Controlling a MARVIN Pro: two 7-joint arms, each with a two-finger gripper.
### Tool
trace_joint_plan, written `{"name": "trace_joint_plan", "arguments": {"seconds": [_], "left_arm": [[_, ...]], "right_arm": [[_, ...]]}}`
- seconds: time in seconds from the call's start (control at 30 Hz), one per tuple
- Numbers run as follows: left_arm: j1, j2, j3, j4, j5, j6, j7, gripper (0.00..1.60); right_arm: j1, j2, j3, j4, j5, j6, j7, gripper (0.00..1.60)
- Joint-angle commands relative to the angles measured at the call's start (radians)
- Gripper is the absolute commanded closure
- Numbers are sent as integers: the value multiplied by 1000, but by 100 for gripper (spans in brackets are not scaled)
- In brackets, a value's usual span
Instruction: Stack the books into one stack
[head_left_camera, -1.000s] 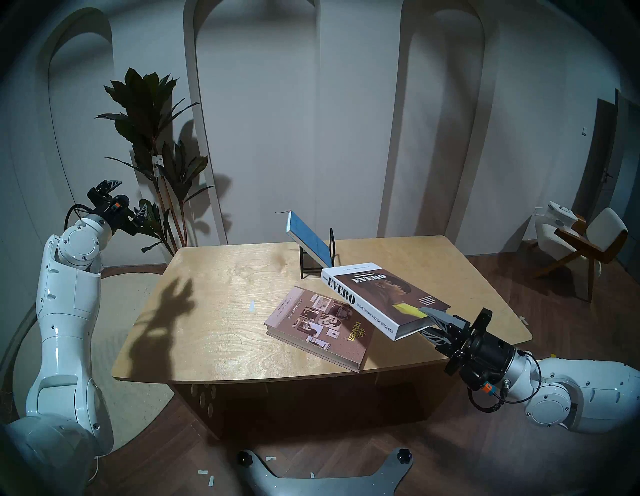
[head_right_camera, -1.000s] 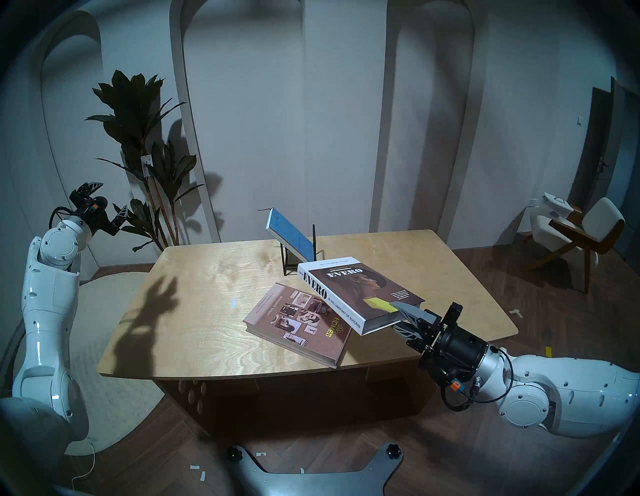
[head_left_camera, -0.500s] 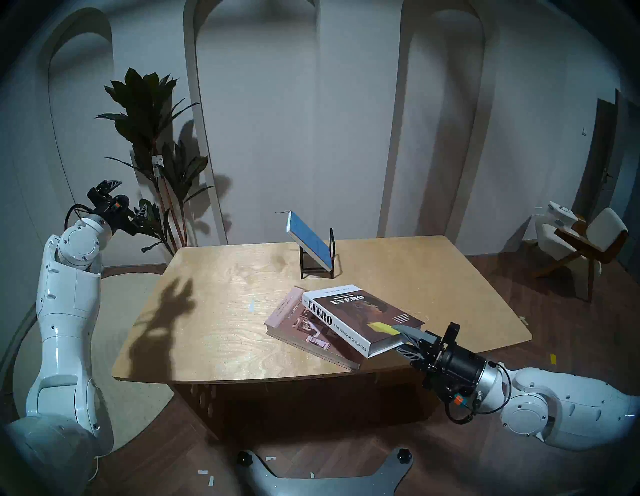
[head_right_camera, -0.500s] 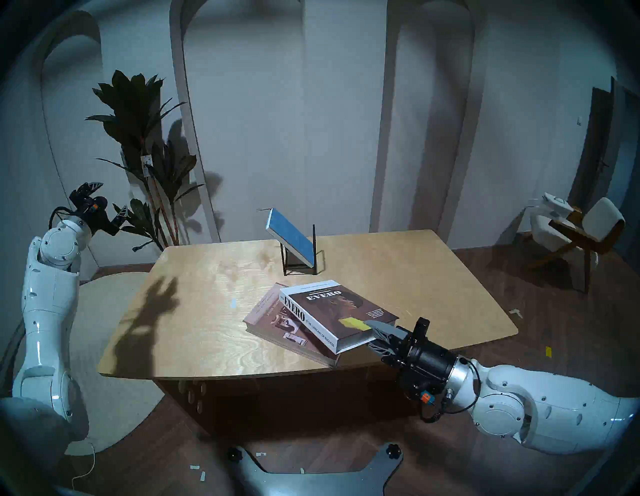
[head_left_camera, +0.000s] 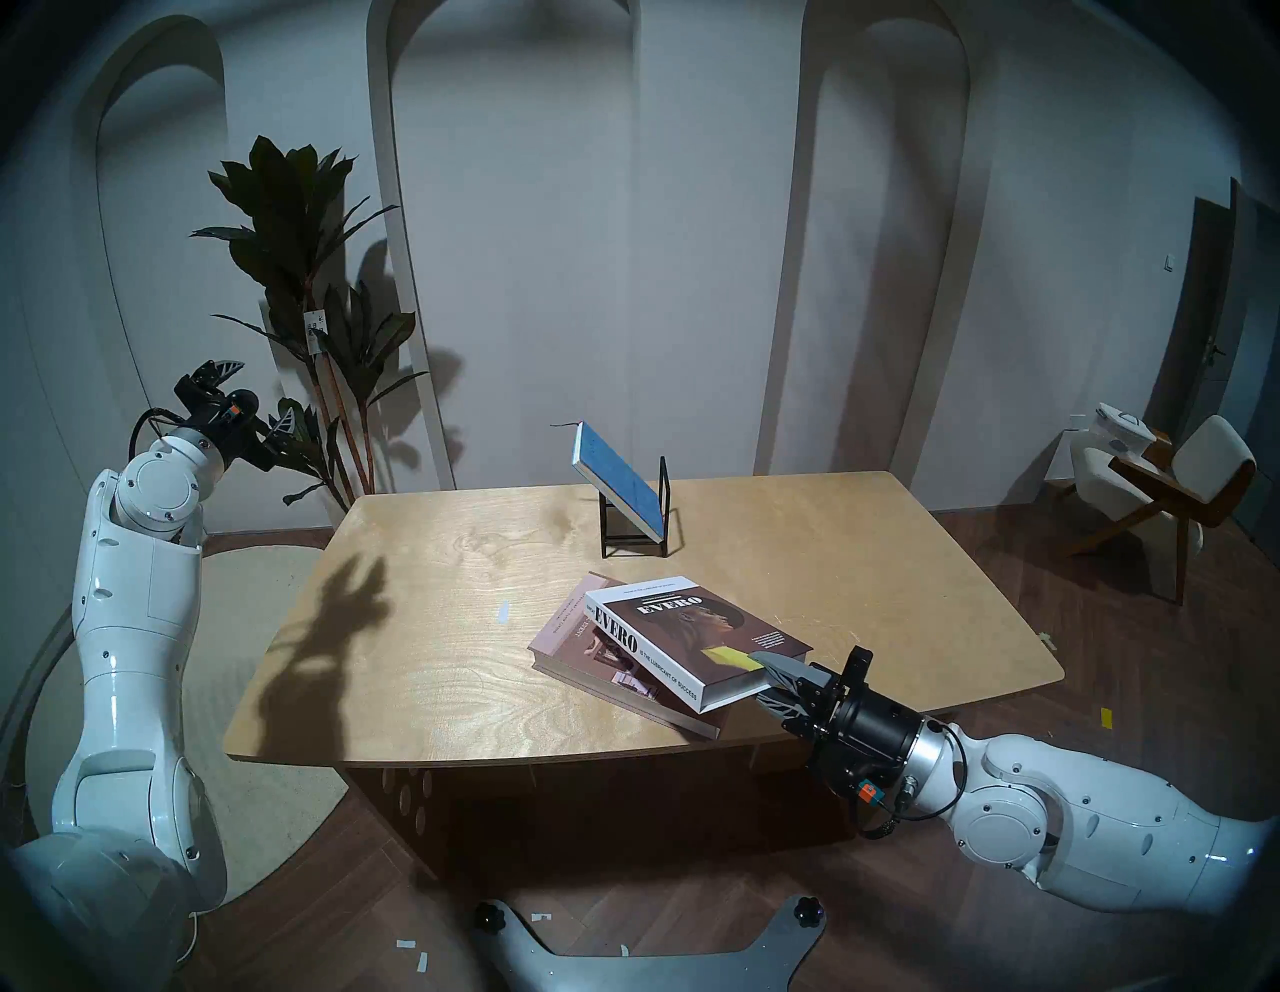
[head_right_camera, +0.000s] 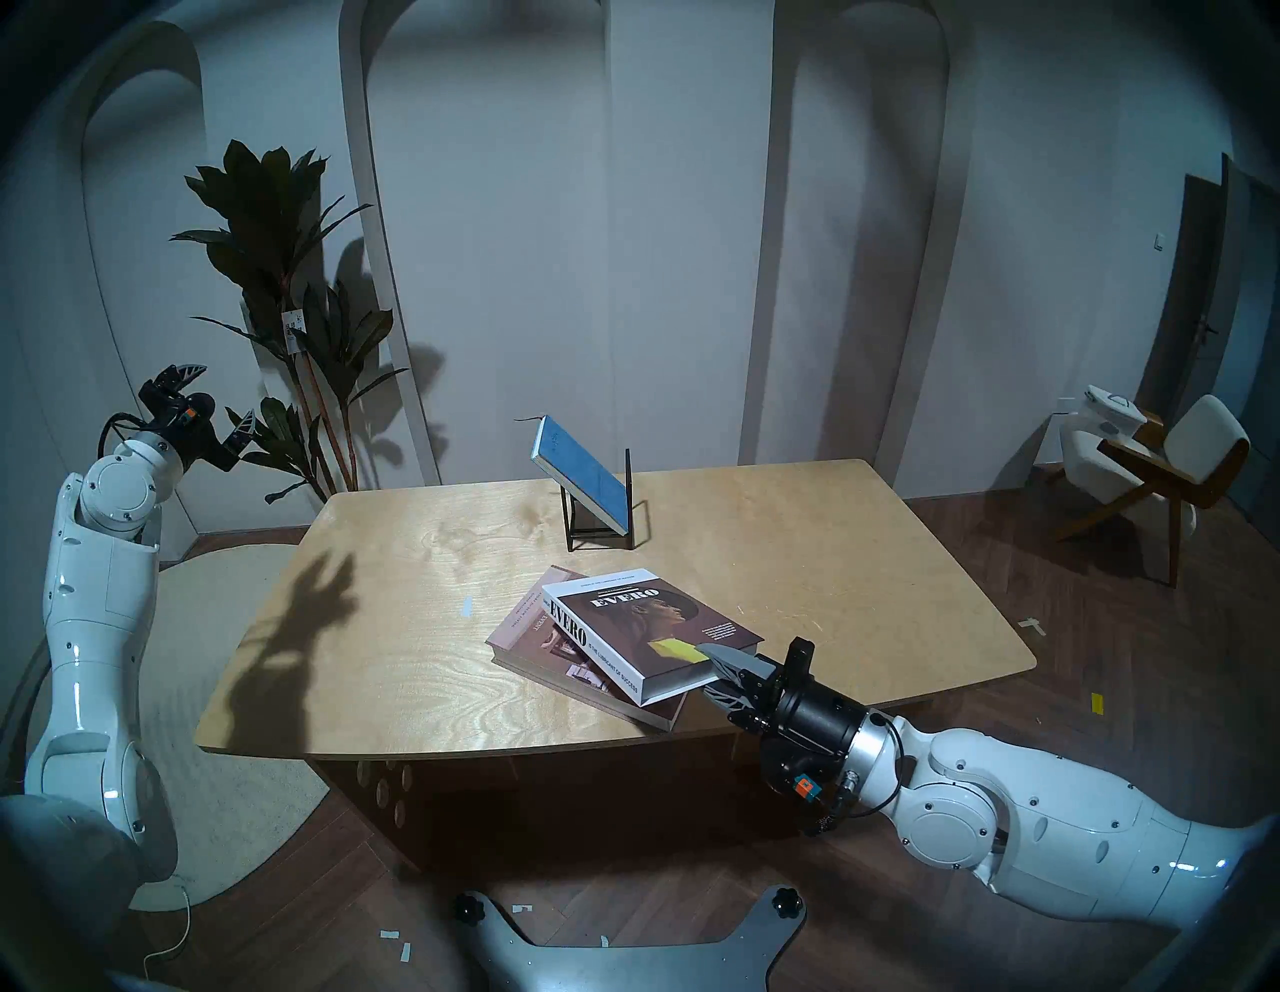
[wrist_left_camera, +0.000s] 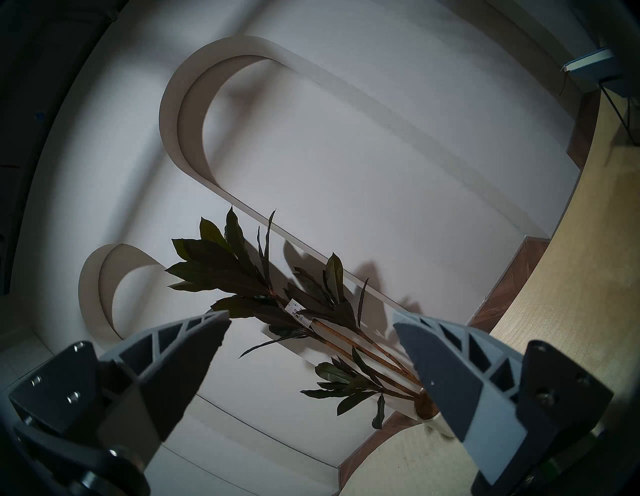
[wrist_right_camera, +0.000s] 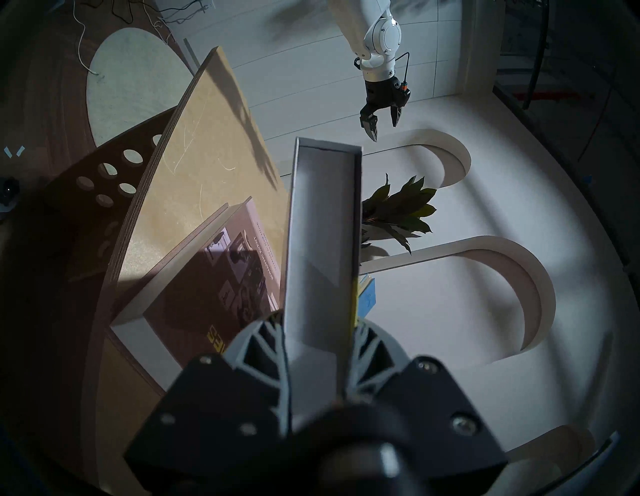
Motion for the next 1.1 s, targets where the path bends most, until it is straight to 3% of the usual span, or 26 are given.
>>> {"name": "trace_joint_plan", "arguments": {"seconds": [0.0,0.8,0.87,0.9,1.07], "left_arm": [[-24,6,-3,-21,-2,-1,4,0],[-24,6,-3,-23,-2,1,4,0],[-24,6,-3,-22,-2,1,4,0],[-24,6,-2,-22,-2,1,4,0],[-24,6,-2,-22,-2,1,4,0]], "right_arm": [[72,-90,-4,7,-17,-25,-17,160],[86,-126,-29,50,-25,-24,33,160],[85,-129,-27,50,10,-18,59,160],[77,-126,-24,40,84,-14,104,160],[78,-119,-21,33,123,-13,145,160]]}}
